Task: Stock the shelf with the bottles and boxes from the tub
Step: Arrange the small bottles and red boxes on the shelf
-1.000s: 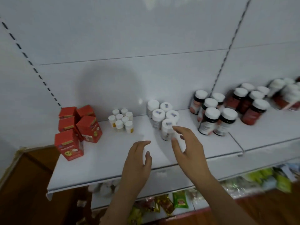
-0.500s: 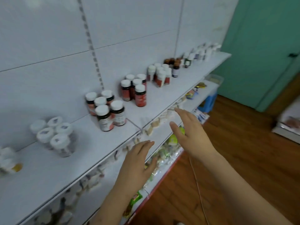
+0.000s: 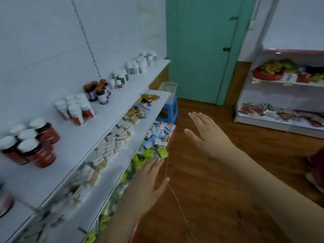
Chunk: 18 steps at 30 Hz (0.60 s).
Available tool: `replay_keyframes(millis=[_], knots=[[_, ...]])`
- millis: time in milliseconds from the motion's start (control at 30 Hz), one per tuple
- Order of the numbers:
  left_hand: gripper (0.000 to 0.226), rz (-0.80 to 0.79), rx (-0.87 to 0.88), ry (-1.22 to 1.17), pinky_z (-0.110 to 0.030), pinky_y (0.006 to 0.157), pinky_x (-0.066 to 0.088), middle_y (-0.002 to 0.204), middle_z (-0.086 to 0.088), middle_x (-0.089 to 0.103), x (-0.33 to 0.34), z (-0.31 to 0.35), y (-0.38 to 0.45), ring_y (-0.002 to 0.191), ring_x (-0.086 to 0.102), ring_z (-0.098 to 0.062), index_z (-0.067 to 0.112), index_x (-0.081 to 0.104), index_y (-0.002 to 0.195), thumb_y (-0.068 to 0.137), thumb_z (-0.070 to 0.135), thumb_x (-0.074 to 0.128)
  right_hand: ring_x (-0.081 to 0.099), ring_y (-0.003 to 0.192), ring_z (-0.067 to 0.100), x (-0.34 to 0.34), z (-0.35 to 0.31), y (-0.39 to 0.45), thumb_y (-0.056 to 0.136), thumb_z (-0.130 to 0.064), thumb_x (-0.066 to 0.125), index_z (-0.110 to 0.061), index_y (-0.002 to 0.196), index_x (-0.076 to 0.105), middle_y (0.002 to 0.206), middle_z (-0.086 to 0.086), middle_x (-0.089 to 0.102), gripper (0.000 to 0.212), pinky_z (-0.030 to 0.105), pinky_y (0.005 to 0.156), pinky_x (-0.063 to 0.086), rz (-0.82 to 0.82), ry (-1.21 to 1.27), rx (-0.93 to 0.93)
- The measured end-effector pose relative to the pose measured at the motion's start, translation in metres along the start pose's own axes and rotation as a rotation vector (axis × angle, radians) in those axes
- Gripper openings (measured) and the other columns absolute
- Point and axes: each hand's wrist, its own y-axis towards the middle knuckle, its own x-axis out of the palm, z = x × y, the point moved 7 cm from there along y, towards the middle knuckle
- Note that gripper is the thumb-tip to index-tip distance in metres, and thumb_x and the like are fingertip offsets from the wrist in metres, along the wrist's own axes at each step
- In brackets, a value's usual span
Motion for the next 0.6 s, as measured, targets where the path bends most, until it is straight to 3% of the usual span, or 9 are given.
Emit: replay_keyframes(millis=[67, 267, 600], knots=[[0.065, -0.035, 0.012, -0.006, -0.027, 0.119, 0.022, 0.155, 0.020, 0.021, 0.015, 0.015, 0.031, 0.143, 0.017, 0.000, 0.038, 0.019, 0.152, 0.094, 0.064, 0.033, 0.016, 0.150, 0.018, -0.006, 0.033, 0.012, 0.099, -0.059, 0.033, -0.021, 0.157, 0.019, 0.162, 0.000, 0.024, 0.071, 0.035, 0.120, 0.018, -0.017, -0.002, 0.035], [0.066, -0.085, 0.045, -0.015, -0.025, 0.118, 0.019, 0.155, 0.022, 0.017, 0.047, 0.041, 0.112, 0.143, 0.013, 0.001, 0.037, 0.017, 0.154, 0.096, 0.062, 0.035, 0.018, 0.149, 0.018, -0.006, 0.109, 0.055, 0.098, -0.061, 0.029, -0.022, 0.157, 0.016, 0.162, -0.001, 0.023, 0.072, 0.038, 0.120, 0.024, -0.067, -0.052, 0.075], [0.069, -0.158, 0.112, -0.011, -0.035, 0.118, 0.029, 0.156, 0.017, 0.020, 0.102, 0.015, 0.283, 0.144, 0.018, -0.003, 0.037, 0.018, 0.153, 0.093, 0.067, 0.033, 0.018, 0.150, 0.019, 0.014, 0.206, 0.172, 0.097, -0.062, 0.028, -0.025, 0.157, 0.016, 0.162, -0.002, 0.023, 0.071, 0.039, 0.120, 0.024, -0.054, -0.080, 0.174]])
